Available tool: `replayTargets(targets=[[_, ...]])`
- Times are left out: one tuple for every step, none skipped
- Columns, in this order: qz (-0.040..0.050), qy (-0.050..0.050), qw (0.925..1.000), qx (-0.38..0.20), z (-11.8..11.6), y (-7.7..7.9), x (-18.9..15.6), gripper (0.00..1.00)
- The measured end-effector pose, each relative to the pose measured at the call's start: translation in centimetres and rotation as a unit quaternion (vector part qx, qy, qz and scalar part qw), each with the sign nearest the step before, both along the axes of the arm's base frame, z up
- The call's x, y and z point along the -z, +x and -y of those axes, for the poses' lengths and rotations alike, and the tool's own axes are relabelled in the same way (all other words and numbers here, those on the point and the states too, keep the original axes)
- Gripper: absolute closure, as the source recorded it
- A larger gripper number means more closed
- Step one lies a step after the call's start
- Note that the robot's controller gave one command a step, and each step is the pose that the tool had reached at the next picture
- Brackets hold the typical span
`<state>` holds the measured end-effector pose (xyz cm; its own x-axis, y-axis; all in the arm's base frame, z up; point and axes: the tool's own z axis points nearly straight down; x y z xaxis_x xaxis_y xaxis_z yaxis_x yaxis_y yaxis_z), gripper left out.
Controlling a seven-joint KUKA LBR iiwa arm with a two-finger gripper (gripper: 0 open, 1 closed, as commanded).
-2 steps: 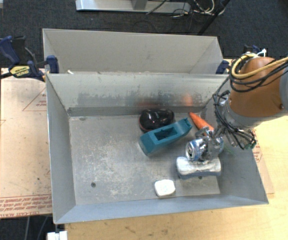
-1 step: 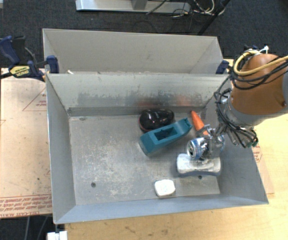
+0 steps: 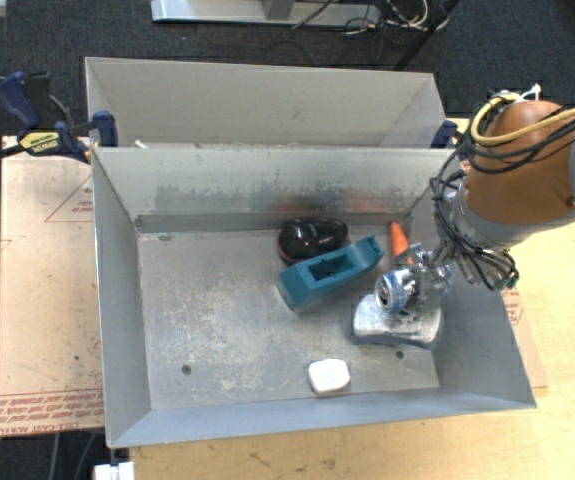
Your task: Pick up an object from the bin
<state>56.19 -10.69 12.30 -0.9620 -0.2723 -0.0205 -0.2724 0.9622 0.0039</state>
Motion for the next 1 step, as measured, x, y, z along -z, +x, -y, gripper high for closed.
replayTargets(targets=[[0.0,0.0,1.0,0.0,0.0,0.0,0.0,1.0]])
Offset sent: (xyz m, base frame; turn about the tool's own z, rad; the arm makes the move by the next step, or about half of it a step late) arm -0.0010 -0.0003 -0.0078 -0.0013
